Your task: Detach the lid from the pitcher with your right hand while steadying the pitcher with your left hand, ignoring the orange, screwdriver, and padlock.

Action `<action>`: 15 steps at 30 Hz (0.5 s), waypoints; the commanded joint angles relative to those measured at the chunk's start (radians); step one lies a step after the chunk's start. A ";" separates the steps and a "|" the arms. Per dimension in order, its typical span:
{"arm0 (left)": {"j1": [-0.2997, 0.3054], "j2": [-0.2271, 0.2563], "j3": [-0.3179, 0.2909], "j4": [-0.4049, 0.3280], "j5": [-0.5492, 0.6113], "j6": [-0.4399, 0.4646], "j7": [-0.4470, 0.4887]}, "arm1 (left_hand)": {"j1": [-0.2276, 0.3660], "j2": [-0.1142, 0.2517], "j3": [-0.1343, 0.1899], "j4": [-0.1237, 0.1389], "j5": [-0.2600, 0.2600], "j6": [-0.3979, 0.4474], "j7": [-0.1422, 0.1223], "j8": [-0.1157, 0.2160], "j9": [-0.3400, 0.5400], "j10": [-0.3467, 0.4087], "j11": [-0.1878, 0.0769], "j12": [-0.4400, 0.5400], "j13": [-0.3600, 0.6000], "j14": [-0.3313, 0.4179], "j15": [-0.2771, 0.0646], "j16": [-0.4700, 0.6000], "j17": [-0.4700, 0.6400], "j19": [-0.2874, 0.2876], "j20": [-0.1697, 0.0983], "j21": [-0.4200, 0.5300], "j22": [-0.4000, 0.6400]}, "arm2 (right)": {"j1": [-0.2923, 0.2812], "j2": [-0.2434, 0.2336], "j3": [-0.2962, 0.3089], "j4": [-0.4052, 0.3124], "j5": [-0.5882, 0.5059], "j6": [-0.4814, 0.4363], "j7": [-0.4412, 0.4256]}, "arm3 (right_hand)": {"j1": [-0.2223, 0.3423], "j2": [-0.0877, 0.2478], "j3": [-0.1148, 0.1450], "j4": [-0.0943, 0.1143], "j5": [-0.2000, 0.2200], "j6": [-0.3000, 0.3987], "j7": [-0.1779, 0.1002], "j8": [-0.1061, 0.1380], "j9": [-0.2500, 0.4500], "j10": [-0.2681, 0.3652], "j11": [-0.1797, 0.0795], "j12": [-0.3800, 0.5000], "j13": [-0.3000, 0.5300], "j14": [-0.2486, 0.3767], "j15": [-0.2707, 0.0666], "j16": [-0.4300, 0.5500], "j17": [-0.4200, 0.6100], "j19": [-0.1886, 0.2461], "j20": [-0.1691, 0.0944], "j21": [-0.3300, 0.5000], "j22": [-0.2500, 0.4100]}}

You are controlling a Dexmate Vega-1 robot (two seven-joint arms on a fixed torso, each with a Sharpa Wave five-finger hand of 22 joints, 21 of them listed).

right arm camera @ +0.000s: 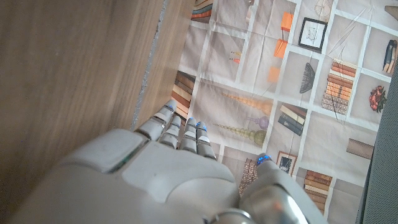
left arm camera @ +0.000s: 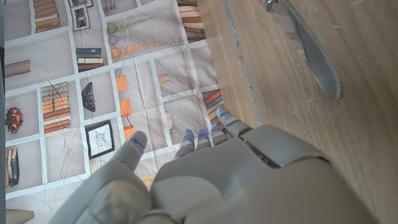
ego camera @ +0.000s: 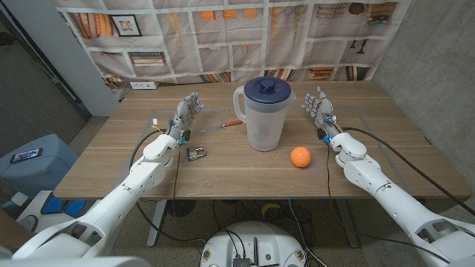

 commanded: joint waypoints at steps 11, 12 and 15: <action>0.060 0.107 -0.027 -0.187 -0.021 0.082 -0.009 | 0.030 0.045 0.009 -0.049 -0.001 0.026 -0.001 0.009 0.002 0.015 -0.008 0.002 0.004 0.018 -0.010 0.001 0.000 0.024 -0.004 0.003 0.001 | -0.001 0.009 -0.007 0.009 -0.012 0.045 0.019 | 0.005 0.018 0.012 -0.003 0.009 0.015 -0.004 0.009 0.004 0.012 -0.003 0.006 0.002 0.004 -0.004 0.005 -0.006 0.006 -0.004 0.005 0.003; 0.063 0.113 -0.029 -0.194 -0.026 0.084 -0.016 | 0.034 0.042 0.010 -0.057 -0.003 0.031 -0.002 0.009 0.002 0.019 -0.011 0.003 0.004 0.020 -0.011 0.001 0.000 0.026 -0.005 0.003 0.001 | -0.003 0.007 -0.007 0.005 -0.013 0.041 0.017 | 0.005 0.018 0.012 -0.003 0.009 0.016 -0.004 0.009 0.004 0.012 -0.003 0.007 0.002 0.004 -0.004 0.006 -0.007 0.006 -0.004 0.005 0.003; 0.073 0.136 -0.038 -0.218 -0.042 0.101 -0.033 | 0.047 0.033 0.012 -0.082 -0.006 0.050 -0.003 0.014 0.002 0.029 -0.012 0.003 0.004 0.026 -0.016 -0.001 0.000 0.032 -0.008 0.001 0.000 | -0.005 0.003 -0.008 -0.003 -0.014 0.034 0.014 | 0.006 0.018 0.013 -0.003 0.010 0.016 -0.004 0.009 0.004 0.012 -0.004 0.006 0.002 0.004 -0.005 0.006 -0.009 0.006 -0.004 0.005 0.002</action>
